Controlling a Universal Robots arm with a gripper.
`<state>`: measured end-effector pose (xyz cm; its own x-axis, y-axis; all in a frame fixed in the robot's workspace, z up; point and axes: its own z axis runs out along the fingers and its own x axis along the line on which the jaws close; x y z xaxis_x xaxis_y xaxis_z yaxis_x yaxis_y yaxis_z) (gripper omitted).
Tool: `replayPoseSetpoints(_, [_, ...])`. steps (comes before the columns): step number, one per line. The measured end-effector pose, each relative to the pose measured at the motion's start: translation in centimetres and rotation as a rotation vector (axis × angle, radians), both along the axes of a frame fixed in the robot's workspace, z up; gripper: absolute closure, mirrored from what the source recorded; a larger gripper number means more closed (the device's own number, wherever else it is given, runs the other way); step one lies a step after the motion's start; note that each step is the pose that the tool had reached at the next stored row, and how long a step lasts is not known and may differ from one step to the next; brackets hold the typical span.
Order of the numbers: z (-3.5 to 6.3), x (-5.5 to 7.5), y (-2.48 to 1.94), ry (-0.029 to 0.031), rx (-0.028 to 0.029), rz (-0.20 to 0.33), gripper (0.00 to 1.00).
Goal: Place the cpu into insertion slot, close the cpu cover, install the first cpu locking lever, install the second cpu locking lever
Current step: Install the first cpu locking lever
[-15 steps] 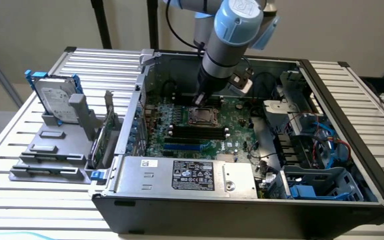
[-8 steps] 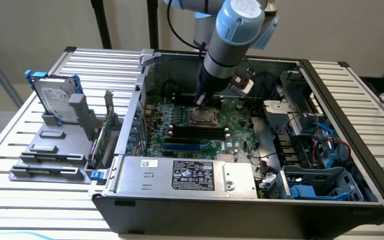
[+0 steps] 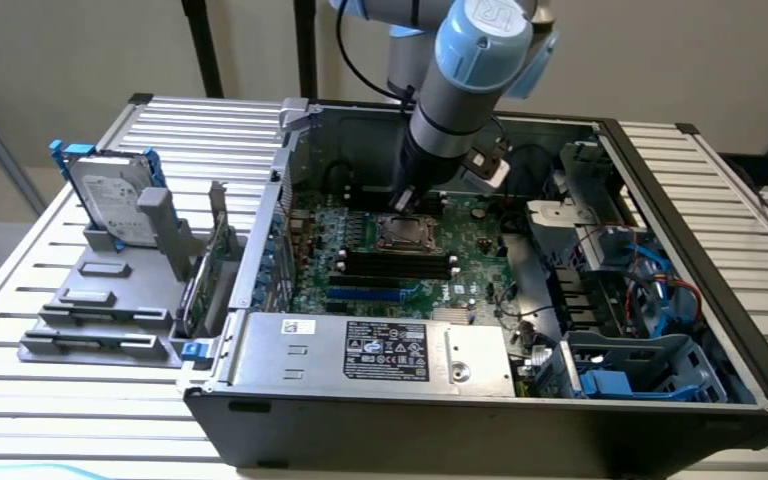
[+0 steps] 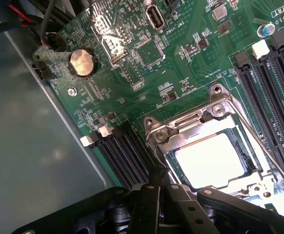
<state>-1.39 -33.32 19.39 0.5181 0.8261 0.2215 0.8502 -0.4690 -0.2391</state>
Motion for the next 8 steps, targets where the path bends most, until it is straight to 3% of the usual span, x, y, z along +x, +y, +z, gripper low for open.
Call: replayPoseSetpoints(8, [-0.16,0.59,-0.05,-0.0003,0.0006,0.0,0.89])
